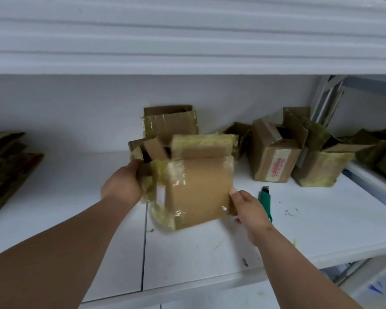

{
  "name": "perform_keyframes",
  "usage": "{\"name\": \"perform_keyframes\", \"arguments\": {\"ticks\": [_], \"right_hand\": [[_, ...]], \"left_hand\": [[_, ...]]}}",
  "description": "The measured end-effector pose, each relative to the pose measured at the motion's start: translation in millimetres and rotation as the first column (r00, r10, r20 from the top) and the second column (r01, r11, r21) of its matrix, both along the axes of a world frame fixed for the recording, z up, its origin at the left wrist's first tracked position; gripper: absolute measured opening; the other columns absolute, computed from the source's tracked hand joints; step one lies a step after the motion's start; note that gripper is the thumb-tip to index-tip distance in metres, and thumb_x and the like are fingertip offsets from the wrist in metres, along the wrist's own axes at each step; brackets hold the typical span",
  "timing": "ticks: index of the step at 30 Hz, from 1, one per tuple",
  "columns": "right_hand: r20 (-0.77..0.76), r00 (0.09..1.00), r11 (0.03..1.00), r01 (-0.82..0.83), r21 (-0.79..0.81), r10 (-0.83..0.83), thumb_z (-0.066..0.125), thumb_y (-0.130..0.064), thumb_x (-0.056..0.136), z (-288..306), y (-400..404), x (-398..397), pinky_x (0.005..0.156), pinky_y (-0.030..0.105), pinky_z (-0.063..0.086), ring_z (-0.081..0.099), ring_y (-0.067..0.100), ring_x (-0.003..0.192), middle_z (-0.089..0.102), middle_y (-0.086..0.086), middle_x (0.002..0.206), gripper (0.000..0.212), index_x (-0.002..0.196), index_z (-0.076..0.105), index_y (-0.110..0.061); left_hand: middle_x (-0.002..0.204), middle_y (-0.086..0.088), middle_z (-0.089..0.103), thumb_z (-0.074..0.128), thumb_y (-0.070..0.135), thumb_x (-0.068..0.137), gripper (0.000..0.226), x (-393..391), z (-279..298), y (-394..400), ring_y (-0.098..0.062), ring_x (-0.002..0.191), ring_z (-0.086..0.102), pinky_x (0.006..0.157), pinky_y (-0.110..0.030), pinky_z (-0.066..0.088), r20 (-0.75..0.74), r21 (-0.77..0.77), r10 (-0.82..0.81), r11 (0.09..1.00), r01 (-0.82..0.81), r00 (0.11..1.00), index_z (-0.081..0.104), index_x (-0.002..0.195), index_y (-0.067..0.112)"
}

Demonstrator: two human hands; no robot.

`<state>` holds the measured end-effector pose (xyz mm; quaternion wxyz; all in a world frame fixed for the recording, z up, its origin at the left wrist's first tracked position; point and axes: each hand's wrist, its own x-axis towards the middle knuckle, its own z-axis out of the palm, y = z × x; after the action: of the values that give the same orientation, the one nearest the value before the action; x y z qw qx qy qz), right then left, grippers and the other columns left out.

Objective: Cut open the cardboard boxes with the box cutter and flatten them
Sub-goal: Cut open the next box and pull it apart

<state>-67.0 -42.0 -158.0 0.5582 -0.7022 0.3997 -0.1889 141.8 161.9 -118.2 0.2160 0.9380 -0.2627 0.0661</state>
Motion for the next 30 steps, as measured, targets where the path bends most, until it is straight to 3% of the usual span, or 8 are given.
{"name": "perform_keyframes", "arguments": {"ticks": [3, 6, 9, 12, 15, 18, 24, 30], "right_hand": [[0.059, 0.991, 0.991, 0.12, 0.066, -0.124, 0.042, -0.045, 0.103, -2, -6, 1, 0.078, 0.037, 0.047, 0.056, 0.021, 0.078, 0.064, 0.005, 0.087, 0.035, 0.09, 0.062, -0.018], [0.101, 0.978, 0.983, 0.182, 0.01, -0.182, 0.041, -0.045, 0.102, -8, -2, 7, 0.086, 0.042, 0.05, 0.059, 0.023, 0.082, 0.065, 0.004, 0.086, 0.037, 0.088, 0.062, -0.018], [0.153, 0.975, 0.984, 0.172, -0.044, -0.163, 0.043, -0.047, 0.102, -8, 6, 18, 0.087, 0.038, 0.048, 0.061, 0.021, 0.09, 0.067, -0.002, 0.093, 0.032, 0.101, 0.062, -0.022], [0.173, 0.976, 0.989, 0.144, -0.036, -0.136, 0.043, -0.05, 0.1, -4, 8, 25, 0.088, 0.037, 0.048, 0.06, 0.019, 0.092, 0.068, -0.003, 0.1, 0.032, 0.108, 0.061, -0.025], [0.183, 0.975, 0.992, 0.128, -0.014, -0.123, 0.04, -0.049, 0.102, -5, 11, 27, 0.092, 0.041, 0.05, 0.06, 0.018, 0.092, 0.067, -0.004, 0.098, 0.032, 0.093, 0.062, -0.028], [0.24, 0.956, 0.985, 0.16, 0.062, -0.17, 0.037, -0.051, 0.102, -8, 16, 24, 0.098, 0.044, 0.049, 0.06, 0.016, 0.097, 0.065, -0.008, 0.099, 0.032, 0.09, 0.06, -0.033], [0.309, 0.919, 0.967, 0.207, 0.15, -0.244, 0.036, -0.052, 0.102, -7, 19, 5, 0.101, 0.047, 0.048, 0.058, 0.022, 0.107, 0.058, -0.01, 0.107, 0.034, 0.121, 0.054, -0.032], [0.338, 0.922, 0.981, 0.161, 0.11, -0.189, 0.045, -0.042, 0.101, 7, 32, -19, 0.081, 0.03, 0.041, 0.056, 0.009, 0.094, 0.06, -0.009, 0.1, 0.025, 0.107, 0.061, -0.024]], "left_hand": [[0.101, -0.01, 0.067, 0.046, 0.015, 0.095, 0.065, 8, -5, 6, -0.03, 0.086, 0.064, 0.075, -0.038, 0.053, -0.145, -0.122, 0.03, 0.991, -0.047, 0.989, 0.021, 0.151, 0.035], [0.098, -0.01, 0.068, 0.058, 0.018, 0.093, 0.088, -1, -2, 0, -0.028, 0.084, 0.067, 0.079, -0.04, 0.056, -0.394, -0.389, -0.071, 0.916, -0.097, 0.917, -0.003, 0.154, 0.036], [0.12, -0.005, 0.06, 0.059, 0.045, 0.092, 0.071, -13, 1, -7, -0.027, 0.103, 0.062, 0.093, -0.048, 0.053, -0.46, -0.57, -0.142, 0.804, -0.169, 0.876, 0.016, 0.148, 0.039], [0.128, 0.005, 0.051, 0.051, 0.069, 0.086, 0.041, -30, 11, -9, -0.02, 0.115, 0.055, 0.1, -0.045, 0.048, -0.48, -0.571, -0.303, 0.821, -0.03, 0.823, 0.043, 0.125, 0.057], [0.133, 0.01, 0.051, 0.056, 0.061, 0.088, 0.058, -44, 19, -10, -0.014, 0.12, 0.052, 0.107, -0.04, 0.042, -0.538, -0.552, -0.425, 0.83, 0.077, 0.728, 0.038, 0.141, 0.046], [0.133, 0.014, 0.051, 0.063, 0.049, 0.09, 0.061, -48, 27, -13, -0.01, 0.116, 0.053, 0.1, -0.03, 0.041, -0.491, -0.564, -0.424, 0.821, 0.094, 0.761, 0.037, 0.145, 0.042], [0.146, 0.015, 0.036, 0.069, 0.046, 0.083, 0.067, -70, 37, -20, -0.009, 0.131, 0.04, 0.109, -0.032, 0.035, -0.295, -0.47, -0.479, 0.826, 0.311, 0.827, 0.037, 0.141, 0.049], [0.136, 0.009, 0.052, 0.062, 0.055, 0.086, 0.066, -79, 31, -7, -0.014, 0.122, 0.054, 0.107, -0.04, 0.043, -0.463, -0.496, -0.404, 0.856, 0.147, 0.789, 0.038, 0.145, 0.037]]}}
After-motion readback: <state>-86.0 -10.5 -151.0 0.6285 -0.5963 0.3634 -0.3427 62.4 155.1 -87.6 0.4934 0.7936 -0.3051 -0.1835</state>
